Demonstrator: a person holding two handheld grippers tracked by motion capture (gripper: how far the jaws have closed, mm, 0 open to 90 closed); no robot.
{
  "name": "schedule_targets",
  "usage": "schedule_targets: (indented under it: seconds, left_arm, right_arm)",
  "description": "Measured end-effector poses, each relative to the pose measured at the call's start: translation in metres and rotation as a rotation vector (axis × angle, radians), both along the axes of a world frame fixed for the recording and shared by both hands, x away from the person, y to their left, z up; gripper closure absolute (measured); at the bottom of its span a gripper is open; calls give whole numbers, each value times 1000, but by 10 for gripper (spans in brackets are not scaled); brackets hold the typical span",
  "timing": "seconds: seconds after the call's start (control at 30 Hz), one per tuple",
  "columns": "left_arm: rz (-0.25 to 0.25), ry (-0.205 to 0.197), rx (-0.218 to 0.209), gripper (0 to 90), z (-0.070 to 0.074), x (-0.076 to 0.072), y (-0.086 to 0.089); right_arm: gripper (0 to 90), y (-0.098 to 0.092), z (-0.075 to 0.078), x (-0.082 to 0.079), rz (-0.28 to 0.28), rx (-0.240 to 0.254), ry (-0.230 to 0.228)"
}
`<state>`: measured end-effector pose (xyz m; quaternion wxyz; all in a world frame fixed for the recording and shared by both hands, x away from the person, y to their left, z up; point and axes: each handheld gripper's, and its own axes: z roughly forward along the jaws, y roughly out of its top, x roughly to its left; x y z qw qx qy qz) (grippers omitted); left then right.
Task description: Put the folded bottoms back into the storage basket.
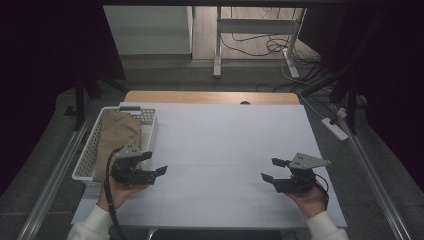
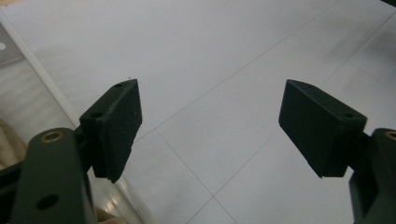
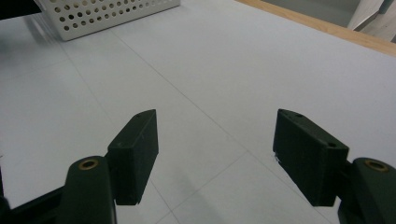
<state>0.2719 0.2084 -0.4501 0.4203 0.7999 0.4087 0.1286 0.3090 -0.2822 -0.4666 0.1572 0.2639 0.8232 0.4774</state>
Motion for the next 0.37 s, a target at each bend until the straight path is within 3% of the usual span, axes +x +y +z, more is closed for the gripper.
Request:
schedule_targets:
  seconds: [0.37]
  left_arm:
    - [-1,7,-6,216,-2,1,1]
  right_arm:
    - [308,-1,-2,0,2,-12,0]
